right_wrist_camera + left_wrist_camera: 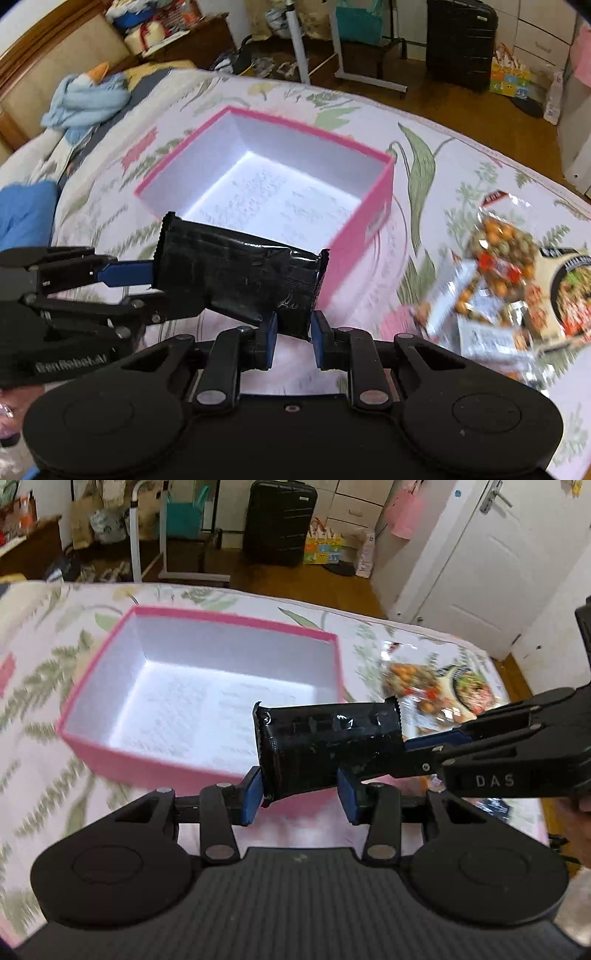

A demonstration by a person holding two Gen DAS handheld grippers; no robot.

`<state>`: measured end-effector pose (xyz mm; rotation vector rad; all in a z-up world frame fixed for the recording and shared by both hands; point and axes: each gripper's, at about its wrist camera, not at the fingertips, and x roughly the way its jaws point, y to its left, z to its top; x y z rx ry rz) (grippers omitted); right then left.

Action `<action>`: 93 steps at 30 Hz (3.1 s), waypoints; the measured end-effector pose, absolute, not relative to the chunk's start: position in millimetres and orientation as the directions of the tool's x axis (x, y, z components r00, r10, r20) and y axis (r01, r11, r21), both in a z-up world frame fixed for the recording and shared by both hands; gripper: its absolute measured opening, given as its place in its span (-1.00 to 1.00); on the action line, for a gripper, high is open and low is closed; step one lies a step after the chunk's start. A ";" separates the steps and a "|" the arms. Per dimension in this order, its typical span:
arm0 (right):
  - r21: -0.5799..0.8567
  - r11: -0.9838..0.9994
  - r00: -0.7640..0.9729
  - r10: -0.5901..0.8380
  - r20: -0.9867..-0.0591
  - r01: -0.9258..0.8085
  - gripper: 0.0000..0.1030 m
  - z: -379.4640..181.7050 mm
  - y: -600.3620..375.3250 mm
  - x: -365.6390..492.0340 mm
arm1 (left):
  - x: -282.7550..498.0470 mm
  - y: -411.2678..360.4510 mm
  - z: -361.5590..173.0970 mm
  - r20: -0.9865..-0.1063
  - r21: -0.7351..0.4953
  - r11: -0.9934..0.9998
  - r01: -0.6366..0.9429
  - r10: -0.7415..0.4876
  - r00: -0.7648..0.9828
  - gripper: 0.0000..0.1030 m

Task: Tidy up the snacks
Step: 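Carry the black bar over the pink box and open the left gripper, then grasp the clear bag of speckled candy eggs with the left gripper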

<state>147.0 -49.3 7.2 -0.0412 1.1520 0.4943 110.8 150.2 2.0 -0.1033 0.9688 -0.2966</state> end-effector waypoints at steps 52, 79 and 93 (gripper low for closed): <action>0.156 0.911 0.510 0.349 -0.786 -0.383 0.73 0.2 -255.1 81.0 | 99.2 -7.0 3.6 -0.813 -0.183 0.874 0.450 -0.391 0.431 0.37; 0.269 0.902 0.262 0.364 -0.894 -0.337 0.68 -110.1 -267.2 118.8 | 118.0 -31.9 -144.8 -0.802 -0.532 0.829 0.175 -0.559 0.208 0.32; 0.208 0.926 0.284 0.301 -0.911 -0.314 0.33 -94.9 -234.3 108.1 | 100.2 -21.2 -127.3 -0.791 -0.523 0.832 0.184 -0.554 0.259 0.10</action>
